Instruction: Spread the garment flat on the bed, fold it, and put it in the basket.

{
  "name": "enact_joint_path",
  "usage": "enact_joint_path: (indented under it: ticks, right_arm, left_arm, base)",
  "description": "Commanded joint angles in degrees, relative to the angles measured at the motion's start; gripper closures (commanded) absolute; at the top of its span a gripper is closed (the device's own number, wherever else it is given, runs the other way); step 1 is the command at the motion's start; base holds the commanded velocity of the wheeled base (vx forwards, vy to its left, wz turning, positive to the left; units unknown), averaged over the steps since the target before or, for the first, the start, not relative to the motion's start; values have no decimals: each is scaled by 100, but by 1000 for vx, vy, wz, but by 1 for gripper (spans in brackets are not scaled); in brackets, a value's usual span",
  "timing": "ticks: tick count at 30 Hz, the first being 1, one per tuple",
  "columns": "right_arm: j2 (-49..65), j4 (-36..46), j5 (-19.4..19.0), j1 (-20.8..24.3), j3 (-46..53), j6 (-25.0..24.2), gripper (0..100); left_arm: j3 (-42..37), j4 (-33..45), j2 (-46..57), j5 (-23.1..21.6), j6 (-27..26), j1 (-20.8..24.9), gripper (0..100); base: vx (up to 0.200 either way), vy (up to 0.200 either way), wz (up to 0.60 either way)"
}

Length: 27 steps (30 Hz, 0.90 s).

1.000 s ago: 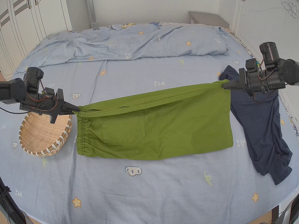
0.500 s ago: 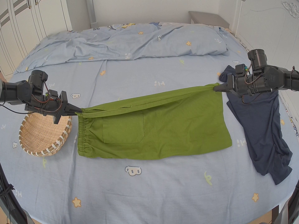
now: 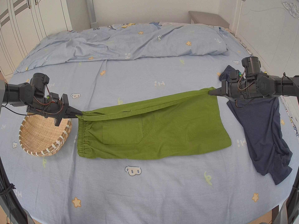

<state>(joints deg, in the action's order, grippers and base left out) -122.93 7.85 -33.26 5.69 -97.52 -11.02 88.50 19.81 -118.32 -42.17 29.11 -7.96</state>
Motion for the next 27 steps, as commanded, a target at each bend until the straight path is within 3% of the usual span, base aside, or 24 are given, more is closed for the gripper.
enact_joint_path:
  ticks: [1, 3, 4, 6, 7, 21, 27]
  right_arm:
    - [-56, -143, -14, 2, 128, 3, 100]
    - [-64, -328, -14, 11, 260, 3, 100]
    - [-64, -390, -5, 20, 304, 3, 100]
    - [-91, -513, -5, 28, 357, -5, 100]
    - [-126, -592, -14, 46, 366, -49, 0]
    - [6, -680, -14, 107, 876, -23, 0]
    - [639, -1040, -49, 20, 2001, -76, 0]
  left_arm:
    - [0, -3, -15, -2, -2, 31, 100]
    - [0, -3, -59, -2, -20, 14, 100]
    - [9, -12, -68, -2, -20, 5, 0]
    - [9, -12, -68, 7, -20, -4, 0]
    - [9, -12, -68, -2, -20, -13, 0]
    - [-114, 67, 257, -46, -28, 163, 0]
    - [-580, -12, 424, -72, -222, 383, 0]
  base:
    - [0, 0, 0]
    - [0, 0, 0]
    - [0, 0, 0]
    - [0, 0, 0]
    - [0, 0, 0]
    - [0, 0, 0]
    - [0, 0, 0]
